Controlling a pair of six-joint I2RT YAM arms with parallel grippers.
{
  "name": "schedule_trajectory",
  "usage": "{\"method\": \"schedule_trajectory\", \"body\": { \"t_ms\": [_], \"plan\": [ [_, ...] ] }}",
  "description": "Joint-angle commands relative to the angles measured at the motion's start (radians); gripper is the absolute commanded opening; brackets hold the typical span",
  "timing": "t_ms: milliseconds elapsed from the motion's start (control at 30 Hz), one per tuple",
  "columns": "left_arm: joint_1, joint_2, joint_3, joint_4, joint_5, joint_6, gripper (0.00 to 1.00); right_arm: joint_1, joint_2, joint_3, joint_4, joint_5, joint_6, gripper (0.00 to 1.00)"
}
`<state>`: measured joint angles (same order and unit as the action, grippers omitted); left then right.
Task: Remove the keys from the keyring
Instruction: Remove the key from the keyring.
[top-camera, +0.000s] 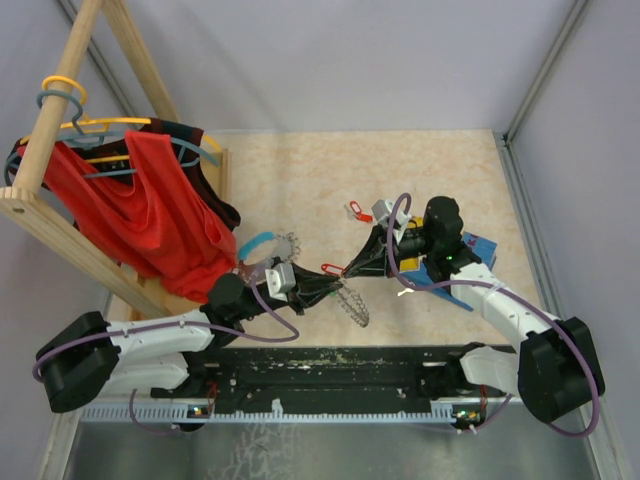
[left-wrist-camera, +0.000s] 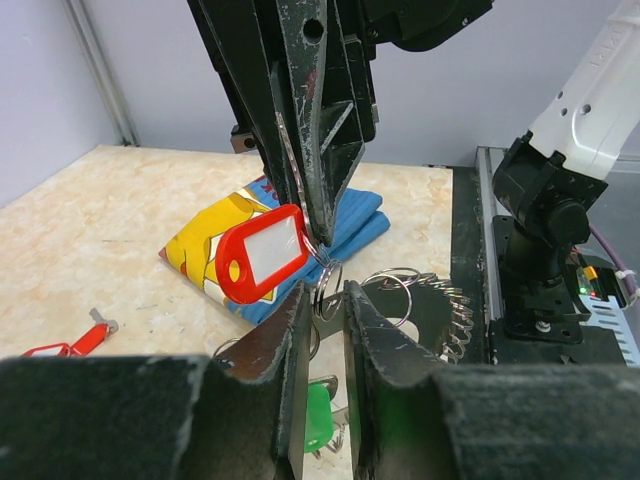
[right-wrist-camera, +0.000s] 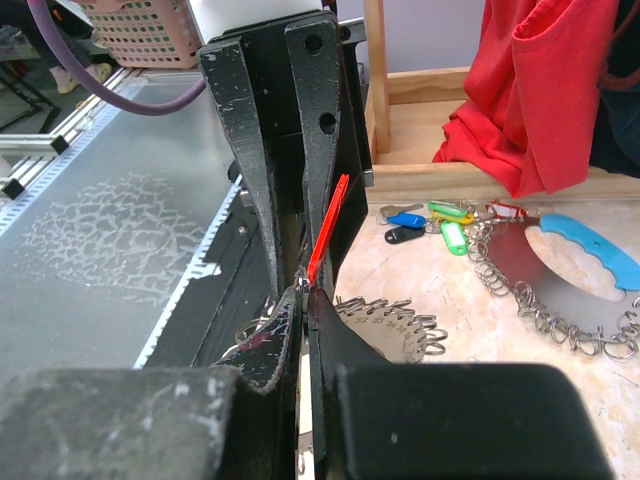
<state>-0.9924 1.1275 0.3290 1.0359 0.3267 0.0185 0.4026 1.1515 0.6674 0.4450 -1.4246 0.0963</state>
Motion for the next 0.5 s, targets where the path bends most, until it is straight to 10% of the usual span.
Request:
{"method": "schedule_trajectory", "body": {
  "t_ms": [0,467],
  "plan": [
    [0.004,-0.020,0.024,0.029,-0.012,-0.014,0.25,-0.005,-0.024,0.028,0.031,-0.020,-0.017,0.00],
    [0.004,-0.028,0.019,0.027,-0.020,-0.016,0.24,-0.005,-0.025,0.028,0.031,-0.020,-0.018,0.00]
  ]
}}
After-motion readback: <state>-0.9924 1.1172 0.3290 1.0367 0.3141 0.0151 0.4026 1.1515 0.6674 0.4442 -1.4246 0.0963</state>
